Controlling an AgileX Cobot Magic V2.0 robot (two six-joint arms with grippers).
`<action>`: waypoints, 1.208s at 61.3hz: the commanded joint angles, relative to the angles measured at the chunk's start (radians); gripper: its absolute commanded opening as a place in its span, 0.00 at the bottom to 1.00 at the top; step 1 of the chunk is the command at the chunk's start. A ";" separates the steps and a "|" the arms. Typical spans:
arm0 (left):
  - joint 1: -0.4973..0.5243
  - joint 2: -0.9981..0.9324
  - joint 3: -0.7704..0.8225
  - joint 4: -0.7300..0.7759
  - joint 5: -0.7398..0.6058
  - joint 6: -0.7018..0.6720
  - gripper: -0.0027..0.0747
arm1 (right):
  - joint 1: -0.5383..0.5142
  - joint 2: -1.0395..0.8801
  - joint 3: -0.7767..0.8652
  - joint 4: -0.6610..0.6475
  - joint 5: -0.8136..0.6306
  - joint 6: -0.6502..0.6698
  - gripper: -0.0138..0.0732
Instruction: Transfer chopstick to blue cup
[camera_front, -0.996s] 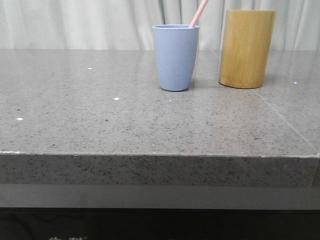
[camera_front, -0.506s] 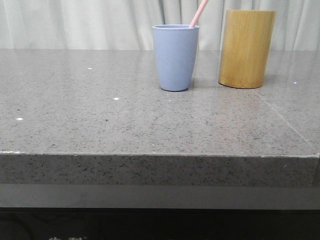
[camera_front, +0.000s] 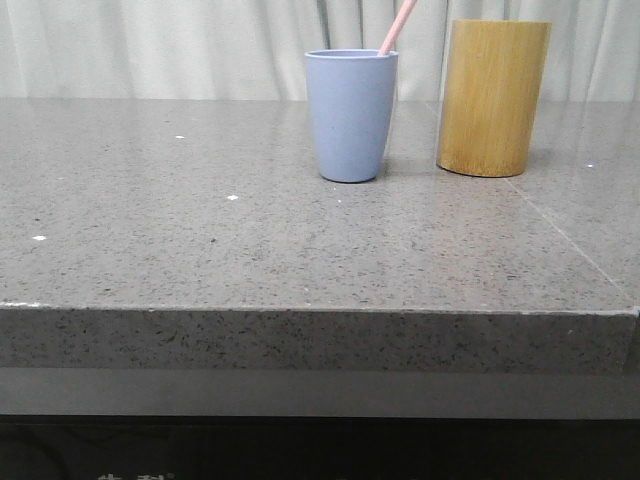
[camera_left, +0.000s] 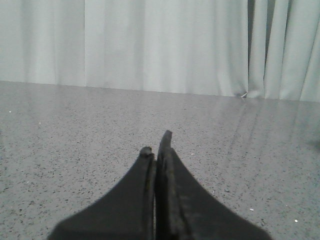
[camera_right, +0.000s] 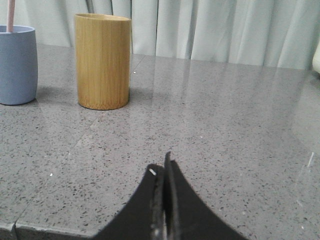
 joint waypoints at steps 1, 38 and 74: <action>0.001 -0.023 0.013 -0.009 -0.085 0.002 0.01 | -0.006 -0.021 -0.003 -0.005 -0.087 -0.008 0.08; 0.001 -0.023 0.013 -0.009 -0.085 0.002 0.01 | -0.008 -0.022 -0.003 0.000 -0.132 0.099 0.08; 0.001 -0.023 0.013 -0.009 -0.085 0.002 0.01 | -0.008 -0.022 -0.003 -0.049 -0.137 0.197 0.08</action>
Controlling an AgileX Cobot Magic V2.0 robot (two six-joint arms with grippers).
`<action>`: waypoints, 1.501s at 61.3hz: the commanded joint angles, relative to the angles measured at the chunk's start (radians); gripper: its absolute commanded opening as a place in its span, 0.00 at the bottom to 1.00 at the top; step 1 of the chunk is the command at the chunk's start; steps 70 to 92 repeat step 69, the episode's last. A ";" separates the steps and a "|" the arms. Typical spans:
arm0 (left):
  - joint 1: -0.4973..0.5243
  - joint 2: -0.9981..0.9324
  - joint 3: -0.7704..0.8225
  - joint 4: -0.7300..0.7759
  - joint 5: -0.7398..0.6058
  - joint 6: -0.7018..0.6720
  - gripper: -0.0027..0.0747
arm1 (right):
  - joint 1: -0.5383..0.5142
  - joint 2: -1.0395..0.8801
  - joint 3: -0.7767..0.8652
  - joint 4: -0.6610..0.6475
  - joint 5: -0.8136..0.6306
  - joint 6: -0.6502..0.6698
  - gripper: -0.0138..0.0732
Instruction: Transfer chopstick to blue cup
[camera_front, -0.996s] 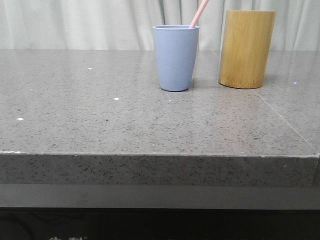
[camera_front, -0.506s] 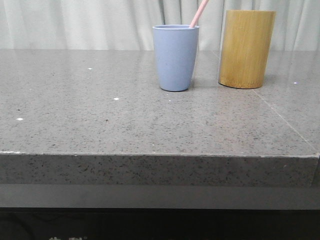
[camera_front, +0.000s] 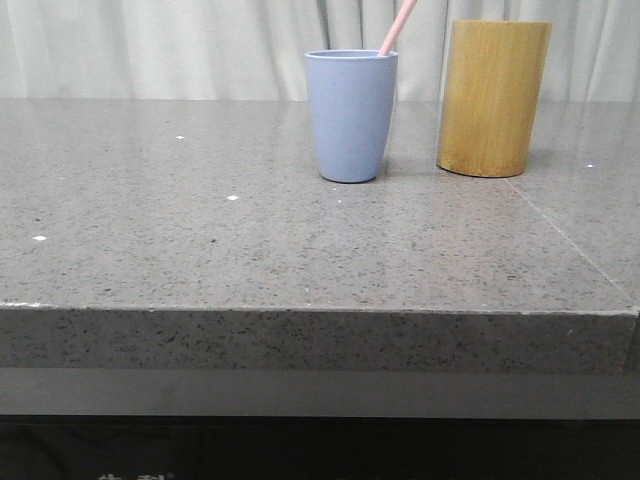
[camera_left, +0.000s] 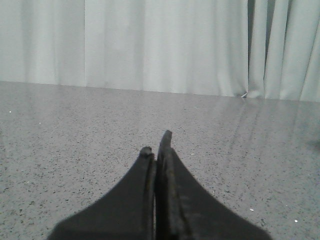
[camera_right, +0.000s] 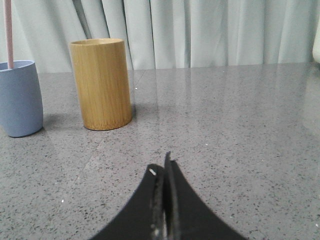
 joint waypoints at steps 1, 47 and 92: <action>0.001 -0.023 0.013 -0.009 -0.085 0.002 0.01 | -0.006 -0.022 -0.003 -0.033 -0.095 0.042 0.08; 0.001 -0.023 0.013 -0.009 -0.085 0.002 0.01 | -0.006 -0.021 -0.003 -0.040 -0.090 0.043 0.08; 0.001 -0.023 0.013 -0.009 -0.085 0.002 0.01 | -0.006 -0.021 -0.003 -0.040 -0.090 0.043 0.08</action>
